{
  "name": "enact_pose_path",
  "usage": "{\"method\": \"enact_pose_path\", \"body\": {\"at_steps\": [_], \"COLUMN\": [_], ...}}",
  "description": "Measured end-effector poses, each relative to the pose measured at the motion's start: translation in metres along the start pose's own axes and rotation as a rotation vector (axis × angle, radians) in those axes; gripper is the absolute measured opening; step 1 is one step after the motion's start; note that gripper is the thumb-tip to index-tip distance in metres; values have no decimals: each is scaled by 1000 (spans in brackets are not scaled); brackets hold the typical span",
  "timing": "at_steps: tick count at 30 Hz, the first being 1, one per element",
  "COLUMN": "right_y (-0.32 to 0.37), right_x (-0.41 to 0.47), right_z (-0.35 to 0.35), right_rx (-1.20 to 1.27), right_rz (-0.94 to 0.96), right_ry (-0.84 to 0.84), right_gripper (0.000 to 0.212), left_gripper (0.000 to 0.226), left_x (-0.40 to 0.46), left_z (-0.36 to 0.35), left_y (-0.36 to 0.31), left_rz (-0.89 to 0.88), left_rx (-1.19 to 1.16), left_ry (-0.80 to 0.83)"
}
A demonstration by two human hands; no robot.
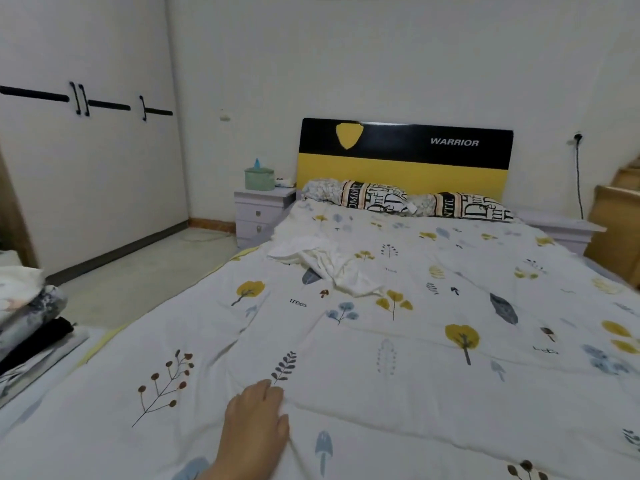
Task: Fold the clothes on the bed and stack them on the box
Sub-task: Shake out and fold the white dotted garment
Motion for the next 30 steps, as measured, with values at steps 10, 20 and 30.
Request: {"method": "enact_pose_path", "body": {"at_steps": [10,20,30], "right_y": [47,4,9], "right_x": [255,352,382], "right_z": [-26,-193,-213], "right_rx": [11,78,196], "right_rz": [-142,-247,-294], "right_ry": [526,707,625], "right_gripper": [33,41,28], "left_gripper": [57,38,40], "left_x": [73,89,89], "left_z": [-67,-97,-91], "left_y": [27,39,29], "left_rz": [36,-96,-106], "left_rx": [102,167,130], "left_ry": [-11,-548,-522]}}
Point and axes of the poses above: each hand's wrist, its own x-axis towards the middle knuckle, its own z-axis out of the back of the hand, y = z × x, the point moved 8 cm from there along x, towards the middle knuckle, and after that the axes turned 9 degrees about z, right-handed, at the moved point
